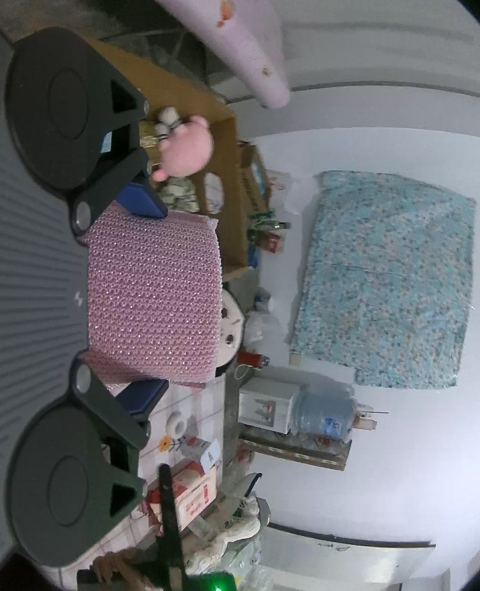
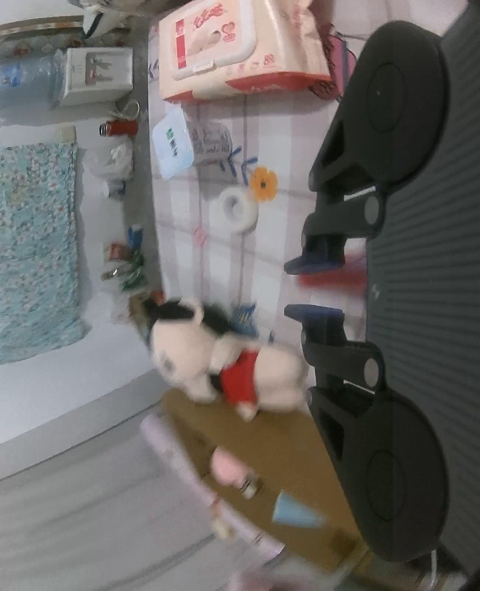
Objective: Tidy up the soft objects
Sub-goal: 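Carry the pink cloth in the left tool while the right tool grasps the red toothpaste tube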
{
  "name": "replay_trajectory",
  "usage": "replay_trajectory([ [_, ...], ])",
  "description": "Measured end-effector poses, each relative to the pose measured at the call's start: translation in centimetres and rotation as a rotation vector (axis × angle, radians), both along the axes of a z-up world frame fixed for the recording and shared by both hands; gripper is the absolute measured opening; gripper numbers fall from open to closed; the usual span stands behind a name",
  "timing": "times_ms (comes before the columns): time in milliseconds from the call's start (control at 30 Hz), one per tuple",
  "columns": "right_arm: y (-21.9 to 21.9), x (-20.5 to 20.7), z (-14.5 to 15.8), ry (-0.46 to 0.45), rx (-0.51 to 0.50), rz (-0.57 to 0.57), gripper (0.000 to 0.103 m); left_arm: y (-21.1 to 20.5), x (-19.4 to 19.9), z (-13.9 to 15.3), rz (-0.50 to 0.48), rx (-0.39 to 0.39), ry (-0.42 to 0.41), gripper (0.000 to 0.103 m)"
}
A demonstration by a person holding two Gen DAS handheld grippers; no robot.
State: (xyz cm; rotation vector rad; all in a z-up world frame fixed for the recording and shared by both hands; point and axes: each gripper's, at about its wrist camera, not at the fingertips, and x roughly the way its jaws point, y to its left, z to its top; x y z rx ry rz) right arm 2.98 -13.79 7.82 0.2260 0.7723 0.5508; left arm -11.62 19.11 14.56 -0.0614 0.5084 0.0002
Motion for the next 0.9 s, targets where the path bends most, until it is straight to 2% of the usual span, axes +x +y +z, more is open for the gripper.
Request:
replay_trajectory([
  [33,-0.1,-0.3,0.5,-0.01,0.006,-0.001,0.016,0.2,0.0,-0.3,0.004,-0.01,0.019,0.091],
  [133,0.8,-0.8,1.2,-0.047,-0.075,-0.009,0.016,0.7,0.4,-1.1,0.042,0.016,0.05,0.091],
  [333,0.7,-0.7,0.3,-0.007,-0.111,0.037,0.019,0.5,-0.4,-0.7,0.019,0.019,0.045,0.092],
  [467,0.2,-0.5,-0.9,0.062,-0.062,0.111,0.023,0.0,-1.1,-0.4,-0.024,0.03,0.04,0.093],
  [567,1.1,-0.3,-2.0,0.112,-0.085,0.165,0.033,-0.1,-1.2,-0.9,-0.036,0.03,0.048,0.093],
  [633,2.3,0.0,-3.0,0.134,-0.127,0.173,0.053,0.1,-1.0,-1.4,-0.038,0.021,0.057,0.093],
  [700,3.8,0.2,-4.0,0.119,-0.181,0.166,0.049,0.5,-0.8,-2.0,-0.033,0.009,0.06,0.093],
  [733,4.7,0.4,-4.6,0.105,-0.248,0.136,0.032,0.8,-0.7,-2.3,-0.03,0.002,0.058,0.094],
  [767,5.3,0.7,-5.2,0.116,-0.289,0.115,0.031,1.0,-0.7,-2.6,-0.017,0.003,0.05,0.094],
  [900,5.8,1.2,-5.4,0.132,-0.269,0.091,0.027,2.0,-0.5,-3.3,-0.01,0.026,0.039,0.094],
])
